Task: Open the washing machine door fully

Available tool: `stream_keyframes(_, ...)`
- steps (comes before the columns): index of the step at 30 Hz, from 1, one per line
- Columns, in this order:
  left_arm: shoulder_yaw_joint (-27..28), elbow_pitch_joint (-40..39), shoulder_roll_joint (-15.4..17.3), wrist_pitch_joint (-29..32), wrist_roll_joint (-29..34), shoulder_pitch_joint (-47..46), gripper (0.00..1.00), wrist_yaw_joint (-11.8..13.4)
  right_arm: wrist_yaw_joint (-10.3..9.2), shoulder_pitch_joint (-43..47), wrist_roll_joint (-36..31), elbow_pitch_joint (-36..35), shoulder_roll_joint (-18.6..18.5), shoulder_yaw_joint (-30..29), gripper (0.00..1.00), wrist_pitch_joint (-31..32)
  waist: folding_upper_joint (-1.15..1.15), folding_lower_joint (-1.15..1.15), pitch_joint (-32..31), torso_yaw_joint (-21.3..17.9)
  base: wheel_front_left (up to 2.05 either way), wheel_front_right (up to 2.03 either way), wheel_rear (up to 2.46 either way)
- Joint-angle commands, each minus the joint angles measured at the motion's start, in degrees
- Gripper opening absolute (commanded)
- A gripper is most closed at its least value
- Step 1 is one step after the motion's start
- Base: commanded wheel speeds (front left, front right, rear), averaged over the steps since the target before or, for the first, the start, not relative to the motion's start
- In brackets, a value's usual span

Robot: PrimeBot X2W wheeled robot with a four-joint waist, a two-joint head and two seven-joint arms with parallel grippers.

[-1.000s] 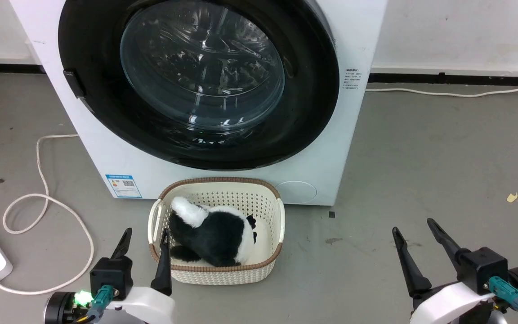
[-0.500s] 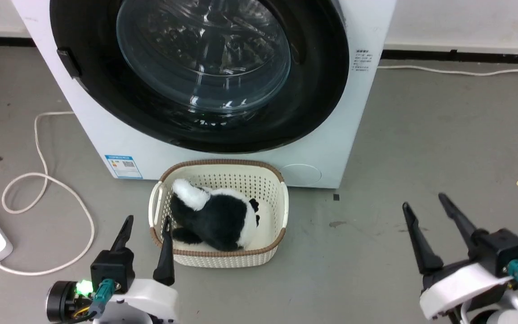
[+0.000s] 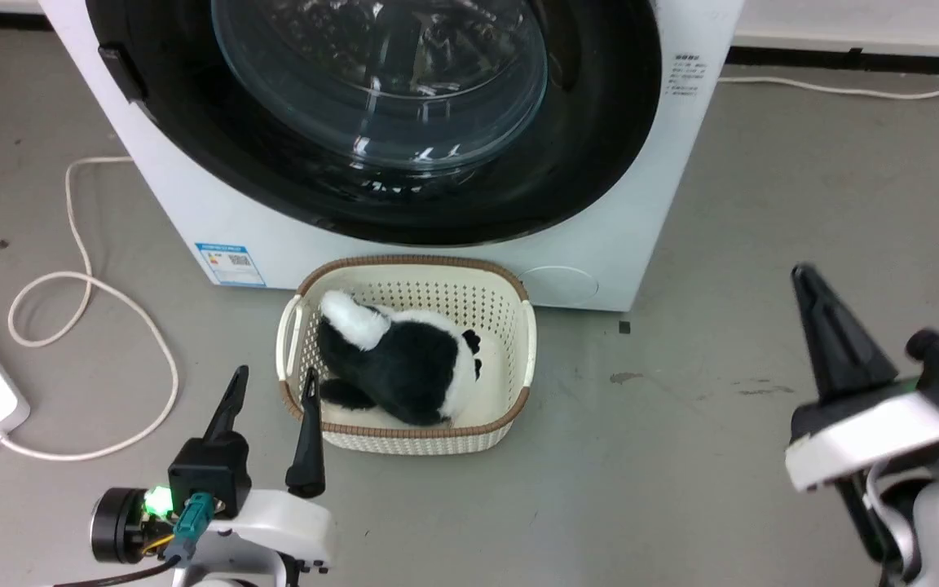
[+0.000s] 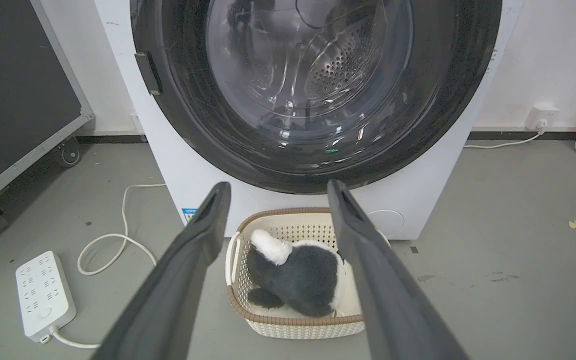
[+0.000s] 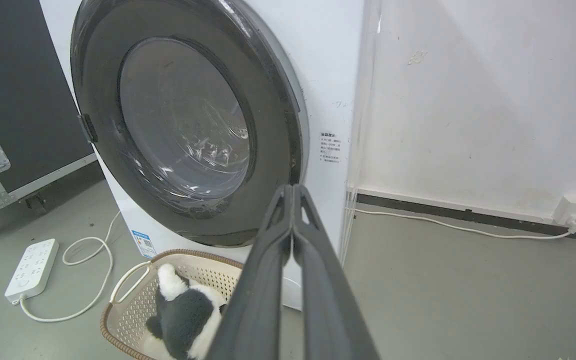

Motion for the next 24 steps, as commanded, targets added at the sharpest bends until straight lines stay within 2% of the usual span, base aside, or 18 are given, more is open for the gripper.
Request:
stream_keyframes(1,-0.23,-0.18,0.04,-0.57,-0.22,-1.35,1.0,0.32,-0.02,-2.06,1.33,0.36,-0.43,-0.29,0.0,0.15,0.0,0.0,0.5,0.32,0.0,0.0,0.0)
stream_keyframes(15,-1.44,-0.66,0.05,-2.25,-0.67,-3.24,1.0,1.4,-0.03,-15.02,13.3,6.36,-0.3,-4.79,0.0,6.48,0.0,0.0,4.59,2.65,0.0,0.0,0.0)
stream_keyframes(24,-2.91,-0.62,0.05,-3.32,-1.22,-4.68,1.0,2.14,-0.03,-25.48,19.14,13.83,-0.15,-8.14,0.0,12.07,0.0,-0.01,7.47,4.49,0.0,0.0,0.0)
